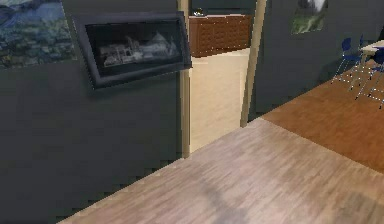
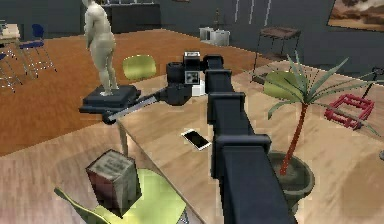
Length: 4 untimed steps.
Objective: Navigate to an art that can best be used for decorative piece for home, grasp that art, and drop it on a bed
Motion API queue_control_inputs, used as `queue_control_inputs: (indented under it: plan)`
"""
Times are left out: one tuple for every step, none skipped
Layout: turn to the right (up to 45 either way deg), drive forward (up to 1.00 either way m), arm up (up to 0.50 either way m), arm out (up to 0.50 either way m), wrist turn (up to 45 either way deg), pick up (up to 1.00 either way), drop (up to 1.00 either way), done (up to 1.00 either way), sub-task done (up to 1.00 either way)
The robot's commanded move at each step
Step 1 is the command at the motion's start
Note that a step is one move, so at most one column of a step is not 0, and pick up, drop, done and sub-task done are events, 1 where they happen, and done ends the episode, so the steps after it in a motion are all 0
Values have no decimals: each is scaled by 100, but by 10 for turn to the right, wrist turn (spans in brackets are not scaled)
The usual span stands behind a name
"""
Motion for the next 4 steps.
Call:
queue_control_inputs:
  plan:
    - [0,0,0,0,-450,0,0,0,0]
    - [0,0,0,0,-210,0,0,0,0]
    - [0,0,0,-32,0,0,0,0,0]
    - [-450,0,0,0,0,0,0,0,0]
